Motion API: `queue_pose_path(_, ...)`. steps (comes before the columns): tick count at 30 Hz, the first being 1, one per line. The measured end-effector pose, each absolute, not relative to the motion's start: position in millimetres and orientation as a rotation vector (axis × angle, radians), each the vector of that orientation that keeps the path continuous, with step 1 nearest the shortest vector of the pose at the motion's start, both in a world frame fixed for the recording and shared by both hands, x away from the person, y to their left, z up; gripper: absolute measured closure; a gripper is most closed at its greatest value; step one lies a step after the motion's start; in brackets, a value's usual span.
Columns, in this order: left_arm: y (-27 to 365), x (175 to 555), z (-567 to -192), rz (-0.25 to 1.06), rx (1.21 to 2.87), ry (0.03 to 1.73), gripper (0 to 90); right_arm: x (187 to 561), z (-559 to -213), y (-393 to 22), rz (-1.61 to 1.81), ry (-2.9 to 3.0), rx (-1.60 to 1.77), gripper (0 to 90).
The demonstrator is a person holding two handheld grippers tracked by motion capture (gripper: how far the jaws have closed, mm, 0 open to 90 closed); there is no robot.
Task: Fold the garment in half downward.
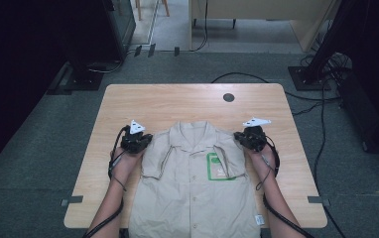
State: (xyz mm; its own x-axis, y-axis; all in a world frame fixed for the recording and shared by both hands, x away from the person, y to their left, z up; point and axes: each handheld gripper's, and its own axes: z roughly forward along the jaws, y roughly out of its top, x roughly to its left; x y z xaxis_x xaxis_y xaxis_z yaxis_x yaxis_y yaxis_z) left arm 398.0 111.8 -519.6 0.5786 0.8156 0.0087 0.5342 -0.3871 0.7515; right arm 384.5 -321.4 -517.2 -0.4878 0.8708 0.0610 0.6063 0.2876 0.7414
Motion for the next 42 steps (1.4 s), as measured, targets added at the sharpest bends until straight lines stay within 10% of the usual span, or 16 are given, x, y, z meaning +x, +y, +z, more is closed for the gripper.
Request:
queue_pose_path(18,116.2,399.2,-519.8,0.478,2.077,1.078,85.3,385.4,-519.4,-330.8,1.022,2.211,1.358,85.3)
queue_pose_path(42,114.2,396.9,-504.7,0.488,2.056,0.949,42.4,384.8,-500.5,-346.0,1.178,2.168,1.368,55.9)
